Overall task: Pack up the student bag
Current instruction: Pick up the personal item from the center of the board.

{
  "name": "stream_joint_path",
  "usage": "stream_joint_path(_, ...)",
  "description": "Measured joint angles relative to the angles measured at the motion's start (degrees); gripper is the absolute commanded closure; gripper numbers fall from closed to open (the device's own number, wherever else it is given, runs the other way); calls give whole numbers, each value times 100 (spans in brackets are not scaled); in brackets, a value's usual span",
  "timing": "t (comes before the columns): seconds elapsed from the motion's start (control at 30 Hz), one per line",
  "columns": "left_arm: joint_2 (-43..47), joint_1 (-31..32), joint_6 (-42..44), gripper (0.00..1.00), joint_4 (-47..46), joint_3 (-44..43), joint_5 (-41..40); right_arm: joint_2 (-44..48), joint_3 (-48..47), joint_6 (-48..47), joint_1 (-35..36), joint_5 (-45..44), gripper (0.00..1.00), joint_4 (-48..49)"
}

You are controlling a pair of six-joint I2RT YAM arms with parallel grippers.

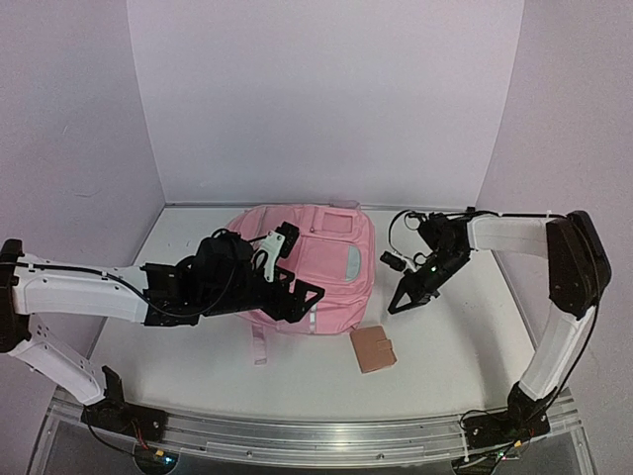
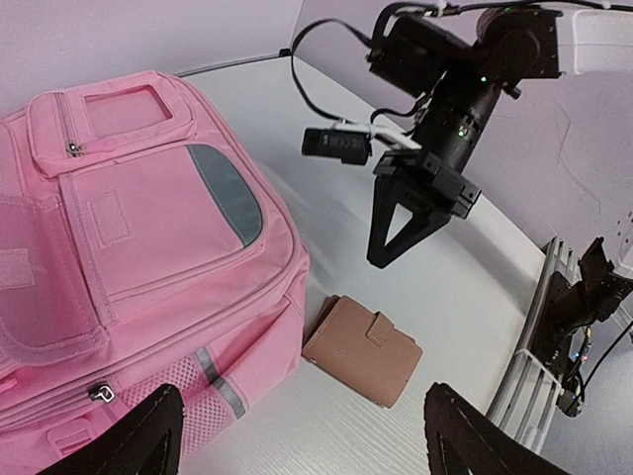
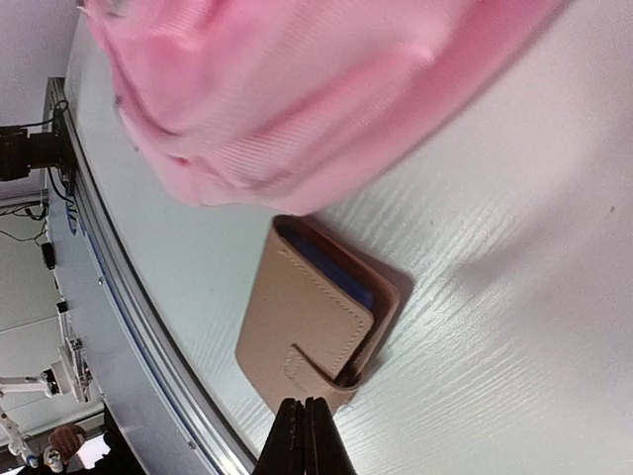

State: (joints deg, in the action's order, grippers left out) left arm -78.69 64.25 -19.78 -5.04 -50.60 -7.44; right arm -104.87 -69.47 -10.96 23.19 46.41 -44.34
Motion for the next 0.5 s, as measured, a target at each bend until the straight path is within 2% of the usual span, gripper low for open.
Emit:
stream_joint_path(0.07,-73,0,-4,15,116,-96,28,229,-125,-107,3,22,63,-92)
stream_joint_path(0.17,-232,0,-5,15,269,-238,88,436,-74,-245,8,51,44,-160)
stream_joint_path(0.33,-706,20,24,19,417,-501,354,446,384,-268,9,101,41,-383)
stream_joint_path(0.5,-1471,189,124,30,675,-896,639,47,424,-160,9,209,41,-475)
